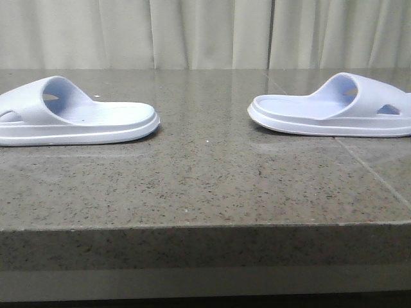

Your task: Insert blue slippers together front up

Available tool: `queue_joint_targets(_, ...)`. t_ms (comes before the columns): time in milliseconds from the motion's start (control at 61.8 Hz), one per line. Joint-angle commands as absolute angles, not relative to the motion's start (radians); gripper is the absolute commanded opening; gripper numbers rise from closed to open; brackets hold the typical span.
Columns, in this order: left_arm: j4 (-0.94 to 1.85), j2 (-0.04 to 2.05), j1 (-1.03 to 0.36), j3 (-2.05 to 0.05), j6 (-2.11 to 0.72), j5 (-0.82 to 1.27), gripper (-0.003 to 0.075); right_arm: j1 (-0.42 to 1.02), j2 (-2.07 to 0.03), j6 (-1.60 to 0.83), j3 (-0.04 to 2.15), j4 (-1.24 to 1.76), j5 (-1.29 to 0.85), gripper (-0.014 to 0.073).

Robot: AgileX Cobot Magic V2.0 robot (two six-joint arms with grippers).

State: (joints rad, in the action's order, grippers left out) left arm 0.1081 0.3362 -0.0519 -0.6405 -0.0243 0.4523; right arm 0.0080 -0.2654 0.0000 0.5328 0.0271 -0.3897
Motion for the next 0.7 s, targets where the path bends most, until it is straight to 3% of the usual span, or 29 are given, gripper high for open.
queue_joint_targets(0, 0.109, 0.424, -0.059, -0.697, -0.021, 0.443, -0.0020, 0.001, -0.344, -0.008, 0.573, 0.016, -0.361, -0.0068)
queue_joint_targets(323, 0.109, 0.578, -0.059, -0.695, -0.021, 0.445, -0.0020, 0.001, -0.494, -0.008, 0.573, 0.016, -0.418, -0.0068)
queue_joint_targets(679, 0.109, 0.669, -0.059, -0.695, -0.021, 0.446, -0.0009, 0.001, -0.514, -0.008, 0.573, 0.016, -0.419, -0.0047)
